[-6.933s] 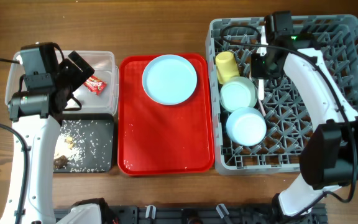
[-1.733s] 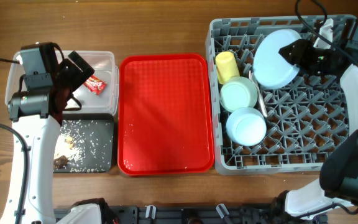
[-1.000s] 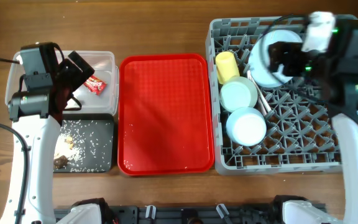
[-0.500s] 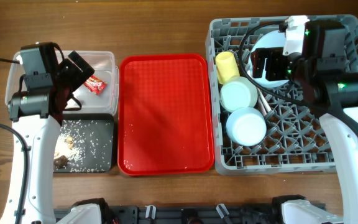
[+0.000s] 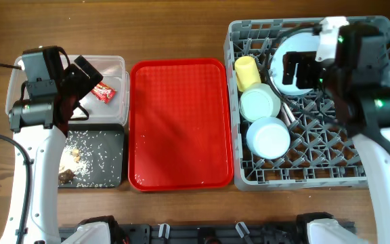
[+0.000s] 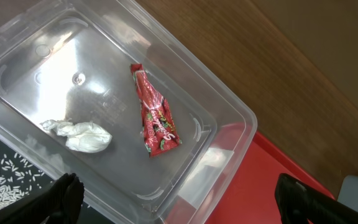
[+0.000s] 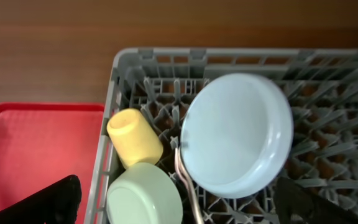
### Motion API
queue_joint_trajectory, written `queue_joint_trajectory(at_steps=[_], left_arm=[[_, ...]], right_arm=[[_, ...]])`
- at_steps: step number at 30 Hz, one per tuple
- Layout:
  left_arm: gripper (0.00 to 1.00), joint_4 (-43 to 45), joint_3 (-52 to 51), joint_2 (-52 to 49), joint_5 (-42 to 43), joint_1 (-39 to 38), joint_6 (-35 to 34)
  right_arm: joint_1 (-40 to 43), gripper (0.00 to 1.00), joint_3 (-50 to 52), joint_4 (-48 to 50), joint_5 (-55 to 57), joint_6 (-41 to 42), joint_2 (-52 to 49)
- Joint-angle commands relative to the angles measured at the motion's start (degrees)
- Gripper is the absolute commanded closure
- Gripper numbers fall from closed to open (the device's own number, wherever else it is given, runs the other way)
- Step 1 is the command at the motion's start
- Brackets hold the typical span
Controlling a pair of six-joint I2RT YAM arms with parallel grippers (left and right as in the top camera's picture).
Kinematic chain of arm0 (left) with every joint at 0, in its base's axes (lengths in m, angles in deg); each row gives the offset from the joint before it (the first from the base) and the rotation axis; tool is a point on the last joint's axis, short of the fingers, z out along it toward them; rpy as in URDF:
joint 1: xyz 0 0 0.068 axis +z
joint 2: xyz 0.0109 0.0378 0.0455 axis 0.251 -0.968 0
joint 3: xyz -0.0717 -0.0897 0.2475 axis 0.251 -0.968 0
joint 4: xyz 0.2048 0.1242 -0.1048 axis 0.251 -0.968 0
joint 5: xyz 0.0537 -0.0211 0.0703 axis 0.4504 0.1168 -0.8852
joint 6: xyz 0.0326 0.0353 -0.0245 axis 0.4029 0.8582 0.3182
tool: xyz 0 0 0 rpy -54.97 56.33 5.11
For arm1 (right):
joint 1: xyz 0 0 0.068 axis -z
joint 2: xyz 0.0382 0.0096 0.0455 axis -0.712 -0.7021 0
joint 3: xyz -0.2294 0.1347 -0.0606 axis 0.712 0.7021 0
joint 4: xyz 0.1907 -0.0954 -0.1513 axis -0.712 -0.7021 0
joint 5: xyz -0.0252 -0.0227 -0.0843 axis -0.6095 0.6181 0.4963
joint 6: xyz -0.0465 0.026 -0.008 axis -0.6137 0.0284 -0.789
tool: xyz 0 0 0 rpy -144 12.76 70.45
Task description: Sort waste into correct bins and load items into the dishwasher rack
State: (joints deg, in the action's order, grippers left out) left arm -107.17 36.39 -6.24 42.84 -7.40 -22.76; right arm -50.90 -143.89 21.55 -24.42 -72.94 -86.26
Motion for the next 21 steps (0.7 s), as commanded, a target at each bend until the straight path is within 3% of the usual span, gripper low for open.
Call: queue_joint_trajectory(at_steps=[1,11,21], left_arm=[[0.0,0.13,0.55,0.0,0.07,0.17,-0.5],[0.0,0.13,0.55,0.0,0.07,0.17,-0.5],[0.0,0.13,0.55,0.0,0.07,0.17,-0.5]], right_arm=[[-0.17,0.0,0.0,1.01,1.88,-2.27,7.87],[-0.17,0.0,3.76,10.47,-2.95,-3.5,28.04],[1.27,0.0,40.94,34.82,-4.5,-2.89,59.69]])
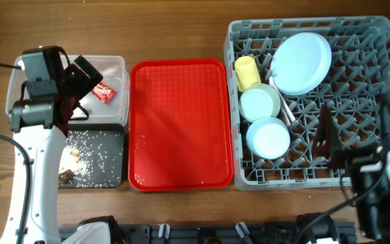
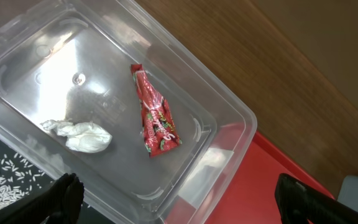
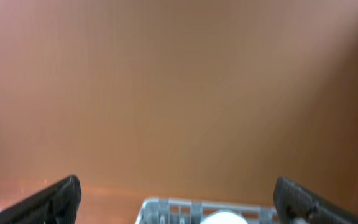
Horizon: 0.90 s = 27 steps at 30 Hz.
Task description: Sort waste into correct bins and load items into the dishwasher rack
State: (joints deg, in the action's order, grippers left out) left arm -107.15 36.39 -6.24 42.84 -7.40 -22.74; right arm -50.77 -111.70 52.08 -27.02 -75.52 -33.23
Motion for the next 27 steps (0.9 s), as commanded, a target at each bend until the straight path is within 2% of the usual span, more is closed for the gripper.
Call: queue_joint_trajectory(at_steps=[1,6,14,16,20,27], left_arm=[[0.0,0.11,0.55,0.0,0.07,0.17,-0.52],[0.0,0.11,0.55,0.0,0.07,0.17,-0.52],[0.0,0.11,0.55,0.0,0.07,0.17,-0.52],[0.0,0.11,0.55,0.0,0.07,0.17,-0.52],[0.0,0.11,0.55,0.0,0.07,0.17,-0.52],[0.0,0.11,0.55,0.0,0.07,0.17,-0.52]], right_arm=[[1.84,0.0,13.03,7.1,-2.97,-0.31,9.51],[2.99,0.0,29.97,13.66,-7.39,1.25,19.89],[2.97,0.0,47.04,32.26,-5.6,7.21,19.78],[2.86,0.0,47.54,28.17,-3.54,9.9,19.8],[2.64,0.0,47.54,16.76,-3.1,9.73,19.8],[1.92,0.0,47.52,17.18,-1.97,9.64,19.8]])
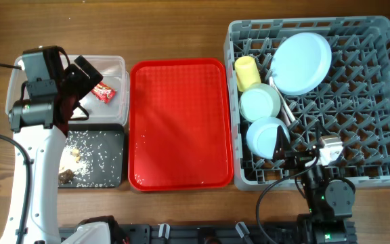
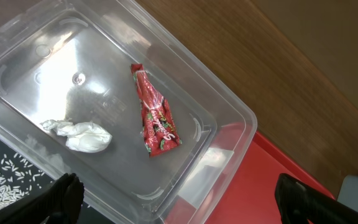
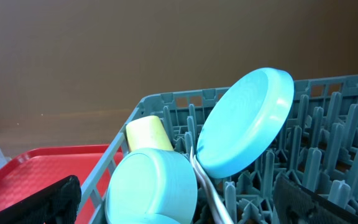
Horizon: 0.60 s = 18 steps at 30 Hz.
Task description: Sort waste into correct bins and load items into the dishwasher rack
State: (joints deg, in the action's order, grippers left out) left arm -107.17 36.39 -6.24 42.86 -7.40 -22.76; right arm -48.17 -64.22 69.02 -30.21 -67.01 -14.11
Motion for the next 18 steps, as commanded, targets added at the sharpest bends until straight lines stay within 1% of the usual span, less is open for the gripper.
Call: queue_joint_trajectory(at_steps=[1,10,11,18], left_arm=[[0.0,0.13,0.55,0.0,0.04,0.17,-0.5],[0.0,0.13,0.55,0.0,0.04,0.17,-0.5],[0.0,0.13,0.55,0.0,0.04,0.17,-0.5],[0.0,0.13,0.55,0.0,0.04,0.17,-0.5]], right_arm=[[-0.76,0.0,0.04,0.24,1.22,1.11,0.68],[-0.76,0.0,0.04,0.24,1.22,1.16,0.59],[-0.76,0.02,0.04,0.24,1.25,1.14,0.59],[-0.76,0.0,0.04,0.24,1.22,1.11,0.59]])
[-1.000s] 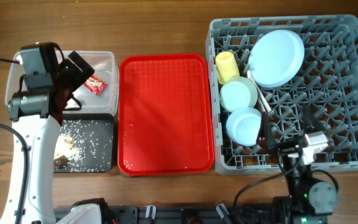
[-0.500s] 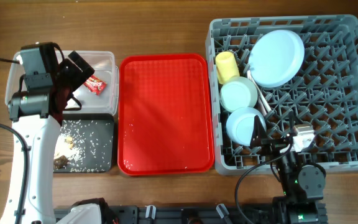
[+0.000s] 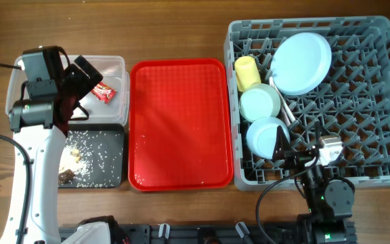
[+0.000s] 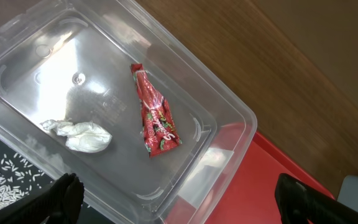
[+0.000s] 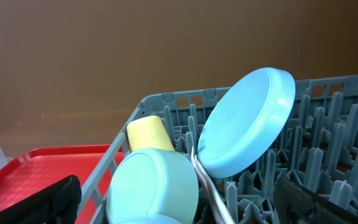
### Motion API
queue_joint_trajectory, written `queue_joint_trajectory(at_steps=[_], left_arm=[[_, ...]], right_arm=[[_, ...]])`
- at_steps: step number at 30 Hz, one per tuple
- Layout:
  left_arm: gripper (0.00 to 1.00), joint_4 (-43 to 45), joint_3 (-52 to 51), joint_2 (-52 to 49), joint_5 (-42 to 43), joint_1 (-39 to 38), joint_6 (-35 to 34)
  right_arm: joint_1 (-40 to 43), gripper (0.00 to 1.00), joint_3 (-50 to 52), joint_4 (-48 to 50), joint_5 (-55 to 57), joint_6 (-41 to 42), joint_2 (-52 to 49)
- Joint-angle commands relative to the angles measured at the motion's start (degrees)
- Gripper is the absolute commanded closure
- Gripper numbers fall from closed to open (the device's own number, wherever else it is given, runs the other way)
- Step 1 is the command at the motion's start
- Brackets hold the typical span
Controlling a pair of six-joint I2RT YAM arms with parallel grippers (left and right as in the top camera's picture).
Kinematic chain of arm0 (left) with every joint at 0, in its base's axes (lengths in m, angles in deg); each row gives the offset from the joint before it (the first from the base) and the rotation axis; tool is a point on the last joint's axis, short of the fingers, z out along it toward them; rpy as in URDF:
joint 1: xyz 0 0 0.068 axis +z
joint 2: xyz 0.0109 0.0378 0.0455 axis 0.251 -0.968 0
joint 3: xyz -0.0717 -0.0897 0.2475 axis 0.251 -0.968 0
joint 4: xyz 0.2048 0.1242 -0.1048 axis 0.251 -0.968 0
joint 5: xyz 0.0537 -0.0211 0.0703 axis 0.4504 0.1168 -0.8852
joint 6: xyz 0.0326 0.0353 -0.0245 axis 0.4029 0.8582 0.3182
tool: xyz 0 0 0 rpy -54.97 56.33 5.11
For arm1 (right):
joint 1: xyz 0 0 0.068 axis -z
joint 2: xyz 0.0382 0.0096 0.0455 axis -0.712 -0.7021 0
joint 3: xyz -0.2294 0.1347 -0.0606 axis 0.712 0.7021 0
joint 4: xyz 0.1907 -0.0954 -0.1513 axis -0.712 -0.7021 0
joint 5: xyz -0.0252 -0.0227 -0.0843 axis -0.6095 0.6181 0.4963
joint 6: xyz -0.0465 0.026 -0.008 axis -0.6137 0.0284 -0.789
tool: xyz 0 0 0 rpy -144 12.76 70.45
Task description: Sort waste into correct bins and load items into the dishwasher rack
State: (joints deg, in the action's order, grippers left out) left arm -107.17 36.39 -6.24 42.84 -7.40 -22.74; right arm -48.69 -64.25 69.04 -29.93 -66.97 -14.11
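Note:
The grey dishwasher rack (image 3: 378,88) holds a light-blue plate (image 3: 303,54) standing on edge, a yellow cup (image 3: 247,71), a pale green bowl (image 3: 260,102), a blue bowl (image 3: 268,137) and a utensil (image 5: 197,177). My right gripper (image 3: 296,154) sits low at the rack's front edge, open and holding nothing, facing the bowl (image 5: 154,186) and plate (image 5: 247,121). My left gripper (image 3: 81,87) hovers open over the clear bin (image 4: 222,106), which holds a red wrapper (image 4: 156,121) and a crumpled white tissue (image 4: 79,135).
A red tray (image 3: 180,122) lies bare between the bins and the rack. A black bin (image 3: 110,173) with rice and food scraps sits in front of the clear bin. The brown wooden table (image 3: 175,27) runs around everything.
My right gripper was open over the far part of the rack by the plate. Then the right arm was at the front right of the table. Later it rested low at the rack's front edge, where it stays. The left gripper has stayed open above the clear bin throughout.

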Motion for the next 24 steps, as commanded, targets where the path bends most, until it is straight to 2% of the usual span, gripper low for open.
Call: queue_joint_trajectory(at_steps=[1,14,20,24], left_arm=[[0.0,0.13,0.55,0.0,0.07,0.17,-0.52],[0.0,0.11,0.33,0.44,0.07,-0.24,-0.52],[0.0,0.13,-3.74,8.31,0.07,-0.22,-0.52],[0.0,0.09,-12.72,17.77,0.07,-0.26,0.09]], right_arm=[[-0.24,0.0,0.07,0.22,0.96,1.07,0.59],[-0.24,0.0,0.07,0.22,0.94,1.09,0.59],[-0.24,0.0,0.07,0.22,0.94,1.09,0.59],[-0.24,0.0,0.07,0.22,0.94,1.09,0.59]])
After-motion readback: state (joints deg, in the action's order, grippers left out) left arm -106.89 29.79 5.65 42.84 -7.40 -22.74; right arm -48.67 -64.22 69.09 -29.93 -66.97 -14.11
